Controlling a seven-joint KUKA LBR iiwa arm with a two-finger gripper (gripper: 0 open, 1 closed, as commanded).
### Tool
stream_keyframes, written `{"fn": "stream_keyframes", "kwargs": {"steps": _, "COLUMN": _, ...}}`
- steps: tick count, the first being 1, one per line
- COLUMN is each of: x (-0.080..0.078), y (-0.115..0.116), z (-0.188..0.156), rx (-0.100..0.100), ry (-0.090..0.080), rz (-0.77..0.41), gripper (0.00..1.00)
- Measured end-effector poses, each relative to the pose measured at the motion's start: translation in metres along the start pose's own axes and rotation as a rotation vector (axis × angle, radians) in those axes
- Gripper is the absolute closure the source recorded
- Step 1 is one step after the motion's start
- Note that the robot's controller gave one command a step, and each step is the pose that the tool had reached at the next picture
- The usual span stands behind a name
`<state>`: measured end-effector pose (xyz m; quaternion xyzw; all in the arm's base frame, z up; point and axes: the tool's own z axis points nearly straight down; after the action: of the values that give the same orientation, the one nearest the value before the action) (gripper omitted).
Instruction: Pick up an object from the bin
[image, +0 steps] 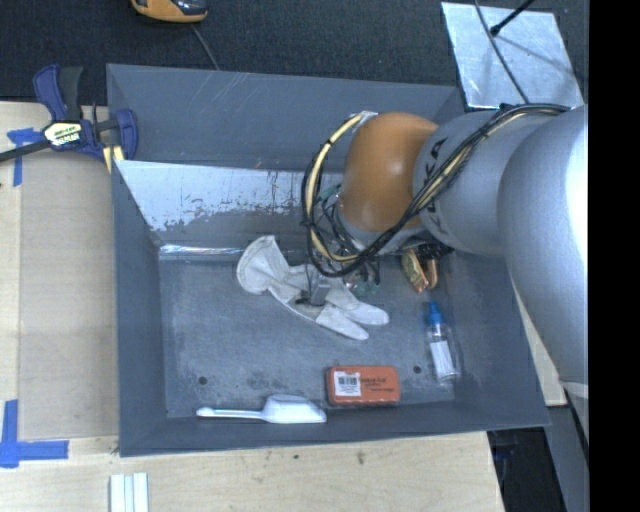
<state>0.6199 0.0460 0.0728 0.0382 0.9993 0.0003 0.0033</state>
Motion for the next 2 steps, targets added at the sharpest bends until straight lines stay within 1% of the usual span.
{"fn": "stream_keyframes", "kwargs": {"steps": 2, "x": 0.0011, "y": -0.0001, "z": -0.0036, "rx": 0.000, "ry": 0.003, "rz": 0.000, "gripper": 1.00}}
